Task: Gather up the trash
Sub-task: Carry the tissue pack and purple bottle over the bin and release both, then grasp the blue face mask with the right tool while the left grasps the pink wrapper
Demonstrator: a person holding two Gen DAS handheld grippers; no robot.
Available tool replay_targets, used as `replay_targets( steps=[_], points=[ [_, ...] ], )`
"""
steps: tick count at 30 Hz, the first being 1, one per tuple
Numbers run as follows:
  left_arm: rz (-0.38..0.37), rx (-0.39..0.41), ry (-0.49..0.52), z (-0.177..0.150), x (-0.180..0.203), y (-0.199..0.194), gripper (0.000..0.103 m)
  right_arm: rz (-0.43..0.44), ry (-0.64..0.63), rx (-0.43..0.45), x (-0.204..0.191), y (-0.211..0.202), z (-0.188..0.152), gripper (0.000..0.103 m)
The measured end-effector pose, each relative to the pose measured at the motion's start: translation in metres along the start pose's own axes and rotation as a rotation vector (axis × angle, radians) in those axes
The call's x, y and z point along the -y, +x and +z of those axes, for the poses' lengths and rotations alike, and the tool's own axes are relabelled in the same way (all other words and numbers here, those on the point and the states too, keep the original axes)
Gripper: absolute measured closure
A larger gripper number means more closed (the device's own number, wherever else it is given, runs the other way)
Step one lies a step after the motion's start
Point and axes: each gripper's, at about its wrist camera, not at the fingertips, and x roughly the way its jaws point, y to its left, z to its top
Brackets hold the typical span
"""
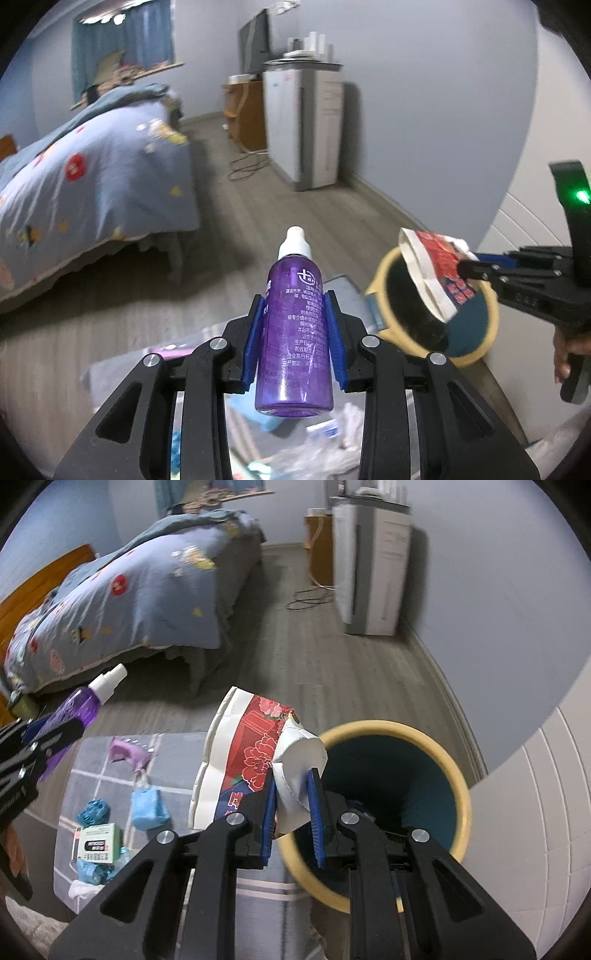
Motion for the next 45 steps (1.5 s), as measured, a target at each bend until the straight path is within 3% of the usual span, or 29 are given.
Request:
replay_targets(
  steps=[9,21,31,36,40,41,42,44,45],
  points=[
    [-0.078,-0.038,0.105,-0.003,0.063,0.031,0.069,-0.057,0.099,-0.032,0.055,0.007,-0.009,0.086],
    [-0.214,-0.182,0.166,-0.037,0.118,0.088,0.069,-0.165,0.154,-0.194,0.103,0.045,-0.038,0.087],
    [-0.212,-0.254,0.229,-0.051,0.141,0.117,0.069,-0.175,0.138,-0.326,0.114,0.075,-0.058,0.086],
    [-0.213,-0.236,0.234,-0.049,0.143,0.116,0.068,-0.199,0.117,-0.331,0.112,0.079,-0.057,0.086],
    [-0.199,-0.226,0.229,-0.045,0.140,0.114,0.059,-0.203,0.130,-0.331,0.111,0.079,-0.058,0.084],
    [-0.198,-0.224,0.225,-0.044,0.139,0.112,0.059,-0.204,0.131,-0.330,0.109,0.079,-0.058,0.080],
    [-0.197,-0.222,0.218,-0.043,0.136,0.111,0.058,-0.205,0.132,-0.327,0.109,0.078,-0.057,0.068],
    [-0.193,-0.218,0.208,-0.041,0.132,0.109,0.056,-0.213,0.130,-0.314,0.109,0.076,-0.057,0.055],
    [-0.190,-0.214,0.201,-0.040,0.130,0.107,0.051,-0.217,0.126,-0.307,0.108,0.075,-0.055,0.054]
  ],
)
